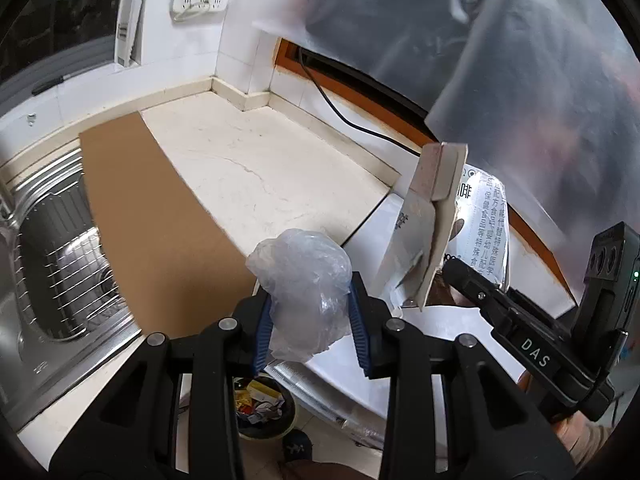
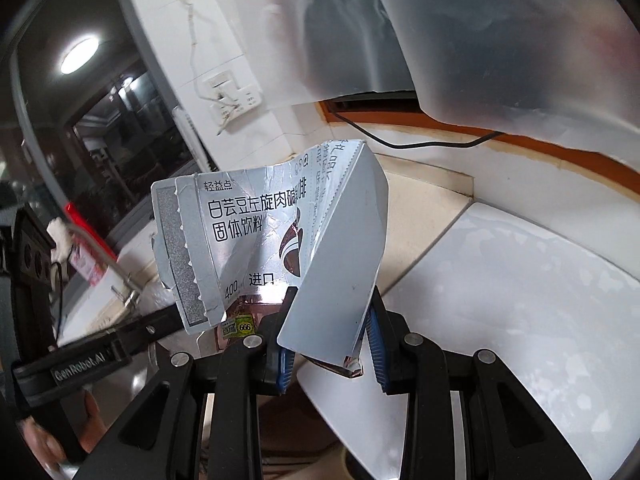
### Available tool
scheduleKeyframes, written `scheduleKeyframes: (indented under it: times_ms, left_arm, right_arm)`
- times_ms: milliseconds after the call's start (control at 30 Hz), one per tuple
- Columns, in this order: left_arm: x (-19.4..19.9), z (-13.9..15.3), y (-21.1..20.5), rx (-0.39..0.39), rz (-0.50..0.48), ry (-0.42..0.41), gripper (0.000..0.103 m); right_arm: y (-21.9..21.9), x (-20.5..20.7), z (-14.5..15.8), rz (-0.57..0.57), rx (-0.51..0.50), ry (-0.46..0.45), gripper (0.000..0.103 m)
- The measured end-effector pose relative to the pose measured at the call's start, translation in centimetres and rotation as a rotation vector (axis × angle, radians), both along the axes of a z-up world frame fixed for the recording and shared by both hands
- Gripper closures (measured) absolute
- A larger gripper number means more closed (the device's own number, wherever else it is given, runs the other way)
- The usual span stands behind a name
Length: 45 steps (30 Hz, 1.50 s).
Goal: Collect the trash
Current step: 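Carry plastic bag and silver pouch down over the bin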
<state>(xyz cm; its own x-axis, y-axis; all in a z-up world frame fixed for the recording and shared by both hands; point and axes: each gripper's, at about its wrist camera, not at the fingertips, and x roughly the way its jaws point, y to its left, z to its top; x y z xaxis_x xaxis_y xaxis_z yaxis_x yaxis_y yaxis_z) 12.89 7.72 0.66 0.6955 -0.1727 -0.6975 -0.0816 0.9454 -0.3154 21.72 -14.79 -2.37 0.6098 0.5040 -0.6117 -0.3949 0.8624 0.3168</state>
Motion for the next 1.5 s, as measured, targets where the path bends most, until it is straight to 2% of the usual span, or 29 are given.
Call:
scheduleKeyframes:
  times_ms: [167,333,500,667,833,1033,1200,1400,1500]
  left_arm:
    - [-5.2,-0.1,0.4,0.038,-0.003,-0.017,0.073]
    - [-9.7,-1.6,0.7,0.078,-0.01,-0.028,0.073]
    - [-12.7,-5.5,0.6,0.139,-0.021,0.015,0.073]
    - [-13.6,-10.5,0.8,0.131,-0.025,0.112,0.073]
    - [-14.3,-16.4,0.9,0.1,-0.024,0.209,0.073]
    - [-15.3,-23.8,-0.5,0.163,-0.038,0.267,0.073]
    - [-15.9,-30.9,-1.1,0.157,-0.064,0.353,0.073]
    - [-15.1,-38.7,-2.0,0.153,-0.103,0.432,0.072]
    - [-14.1,-42.8,-2.1,0.128,-0.116,0.467,0.072]
  right_arm:
    - [-0.4,-6.1,0.5,0.076,-0.056,-0.05,0.073]
    - [0.7,-11.2,-0.7,0.162,-0.101,-0.069,0.073]
    - [2.3,-14.7,-4.3,0.223,-0.178,-0.012,0.073]
    - [3.3,-16.6,-8.6,0.24,-0.239,0.03,0.073]
    - [4.3,-17.8,-14.8,0.254,-0.308,0.079,0.073]
    - [4.7,-19.9,-23.3,0.257,-0.389,0.162,0.073]
    - [4.7,-20.6,-30.7,0.239,-0.458,0.227,0.073]
    - [4.2,-20.7,-39.3,0.188,-0.536,0.286,0.072]
    - [4.0,-20.2,-43.4,0.163,-0.57,0.312,0.072]
